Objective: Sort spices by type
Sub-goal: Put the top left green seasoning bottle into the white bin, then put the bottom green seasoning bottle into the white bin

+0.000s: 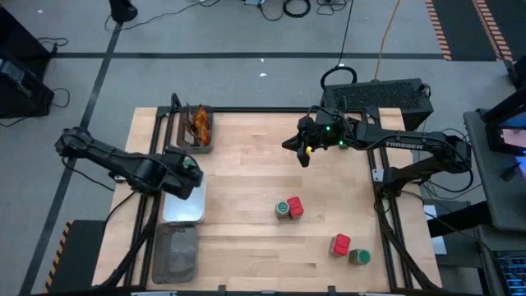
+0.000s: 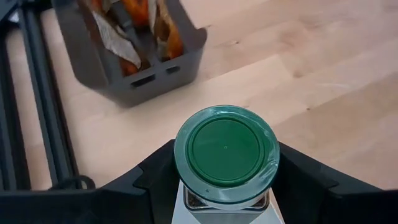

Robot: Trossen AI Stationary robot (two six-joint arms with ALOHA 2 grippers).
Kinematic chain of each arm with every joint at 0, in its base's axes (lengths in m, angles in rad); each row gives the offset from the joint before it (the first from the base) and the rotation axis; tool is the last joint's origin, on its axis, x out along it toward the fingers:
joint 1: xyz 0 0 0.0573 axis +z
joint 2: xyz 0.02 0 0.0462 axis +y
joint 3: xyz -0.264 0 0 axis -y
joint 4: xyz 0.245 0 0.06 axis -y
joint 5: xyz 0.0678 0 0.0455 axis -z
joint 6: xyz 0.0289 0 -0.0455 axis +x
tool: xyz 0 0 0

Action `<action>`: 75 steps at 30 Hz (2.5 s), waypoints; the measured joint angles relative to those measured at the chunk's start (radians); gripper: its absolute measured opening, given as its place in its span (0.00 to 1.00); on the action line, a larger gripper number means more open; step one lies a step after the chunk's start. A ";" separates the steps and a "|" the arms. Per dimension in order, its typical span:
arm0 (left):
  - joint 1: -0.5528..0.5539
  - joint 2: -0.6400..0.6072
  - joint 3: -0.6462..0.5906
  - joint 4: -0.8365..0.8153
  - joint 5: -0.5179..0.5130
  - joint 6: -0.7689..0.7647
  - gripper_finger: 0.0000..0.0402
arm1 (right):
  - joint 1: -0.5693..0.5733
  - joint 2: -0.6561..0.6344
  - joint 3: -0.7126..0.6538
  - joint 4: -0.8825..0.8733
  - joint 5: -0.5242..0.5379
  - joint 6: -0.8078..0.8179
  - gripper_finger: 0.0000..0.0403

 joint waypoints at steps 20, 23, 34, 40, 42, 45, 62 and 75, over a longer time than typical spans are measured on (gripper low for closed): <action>-0.006 0.221 -0.061 0.046 -0.011 -0.247 0.55 | 0.000 0.000 0.000 -0.001 -0.001 -0.006 0.02; -0.006 0.249 -0.061 0.067 -0.014 -0.248 0.55 | 0.000 0.000 0.000 -0.001 -0.001 -0.008 0.02; -0.006 0.262 -0.061 0.084 -0.012 -0.226 0.56 | 0.000 0.000 0.000 -0.001 -0.001 -0.013 0.02; -0.006 0.262 -0.061 0.081 -0.002 -0.226 0.56 | 0.000 0.000 0.000 -0.001 -0.001 -0.016 0.02; -0.006 0.262 -0.061 0.081 0.012 -0.226 0.56 | 0.000 0.000 0.000 -0.001 -0.001 -0.016 0.02; -0.006 0.262 -0.061 0.080 0.029 -0.227 0.60 | 0.000 0.000 0.000 -0.001 -0.001 -0.016 0.02; -0.004 0.210 0.012 0.065 0.019 -0.087 0.80 | 0.000 0.000 0.000 0.000 -0.001 -0.024 0.02; -0.004 0.134 0.206 0.063 -0.147 0.257 0.80 | 0.011 0.000 0.001 0.000 -0.007 0.007 0.02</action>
